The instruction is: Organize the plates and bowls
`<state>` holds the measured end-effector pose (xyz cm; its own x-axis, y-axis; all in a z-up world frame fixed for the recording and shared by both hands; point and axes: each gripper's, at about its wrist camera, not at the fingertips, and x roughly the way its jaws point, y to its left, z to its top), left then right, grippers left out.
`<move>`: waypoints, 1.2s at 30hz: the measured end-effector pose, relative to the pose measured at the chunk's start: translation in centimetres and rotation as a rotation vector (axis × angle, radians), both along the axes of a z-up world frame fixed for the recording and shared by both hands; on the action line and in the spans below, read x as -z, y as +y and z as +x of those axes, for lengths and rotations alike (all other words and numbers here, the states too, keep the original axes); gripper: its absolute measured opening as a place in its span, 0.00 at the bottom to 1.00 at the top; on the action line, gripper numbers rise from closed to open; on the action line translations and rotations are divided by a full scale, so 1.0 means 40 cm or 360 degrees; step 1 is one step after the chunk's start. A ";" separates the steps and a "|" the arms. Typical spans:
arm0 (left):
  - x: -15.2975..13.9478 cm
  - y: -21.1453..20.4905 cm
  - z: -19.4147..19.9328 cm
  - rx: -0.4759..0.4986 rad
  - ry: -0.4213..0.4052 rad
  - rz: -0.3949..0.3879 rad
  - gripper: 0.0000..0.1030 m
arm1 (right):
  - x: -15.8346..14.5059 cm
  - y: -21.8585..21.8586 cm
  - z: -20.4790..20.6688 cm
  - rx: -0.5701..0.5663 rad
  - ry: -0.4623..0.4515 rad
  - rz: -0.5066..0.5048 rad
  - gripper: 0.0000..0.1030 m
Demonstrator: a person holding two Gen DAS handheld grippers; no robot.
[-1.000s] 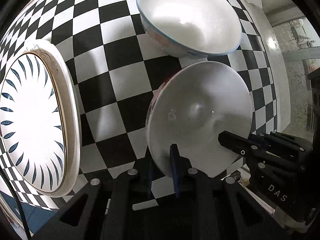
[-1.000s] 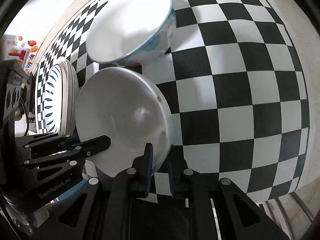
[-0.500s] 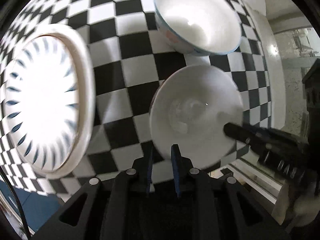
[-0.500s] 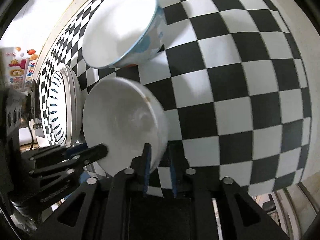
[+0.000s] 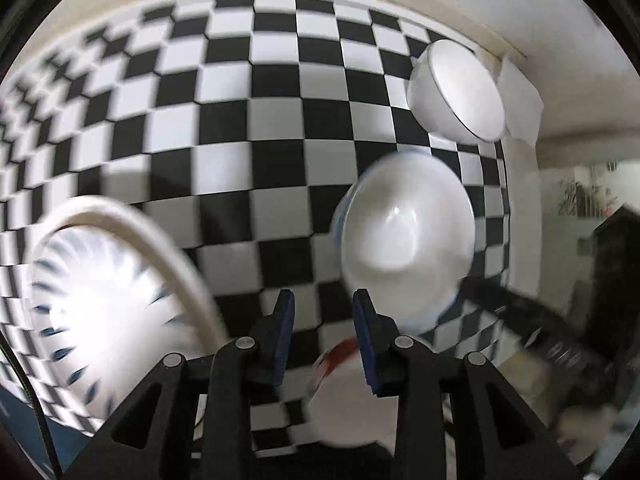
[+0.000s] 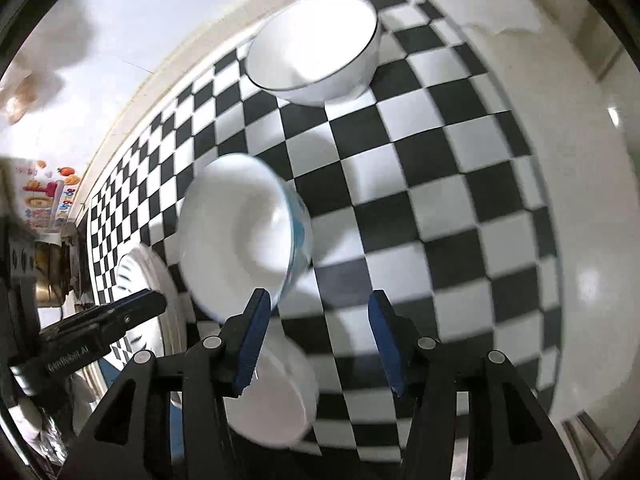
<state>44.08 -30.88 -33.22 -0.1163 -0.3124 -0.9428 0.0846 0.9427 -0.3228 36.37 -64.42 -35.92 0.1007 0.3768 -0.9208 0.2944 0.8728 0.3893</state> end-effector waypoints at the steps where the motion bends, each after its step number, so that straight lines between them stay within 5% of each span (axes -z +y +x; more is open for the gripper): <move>1: 0.019 -0.011 0.019 0.0000 0.0036 -0.0028 0.27 | 0.020 0.004 0.013 0.0004 0.0016 0.0025 0.52; 4: 0.054 -0.047 0.050 0.0071 0.0069 -0.0016 0.26 | 0.065 0.025 0.043 -0.0001 0.0045 0.0074 0.46; 6: 0.067 -0.072 0.062 0.0127 0.0066 0.0002 0.25 | 0.090 0.037 0.056 0.0007 0.0065 0.0089 0.30; 7: 0.072 -0.081 0.065 0.0147 0.0053 0.0035 0.15 | 0.101 0.038 0.060 0.0019 0.0081 0.0084 0.19; 11: 0.051 -0.100 0.060 0.0218 -0.0053 0.0077 0.09 | 0.104 0.039 0.068 0.0029 0.0066 0.0012 0.14; 24: -0.194 -0.083 -0.087 0.0348 -0.0252 -0.0019 0.10 | -0.144 0.072 -0.075 -0.0061 -0.0114 -0.0030 0.13; 30: -0.220 -0.070 -0.158 0.0410 -0.0277 0.0009 0.10 | -0.199 0.105 -0.152 -0.0091 -0.0137 -0.0058 0.13; 36: -0.189 -0.033 -0.209 0.0423 -0.0190 0.0004 0.10 | -0.175 0.119 -0.205 -0.0080 -0.0091 -0.0026 0.13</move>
<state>35.72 -32.21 -25.65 -0.0821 -0.2834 -0.9555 0.3660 0.8831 -0.2935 28.18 -59.67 -28.92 0.1345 0.3675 -0.9202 0.2275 0.8924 0.3897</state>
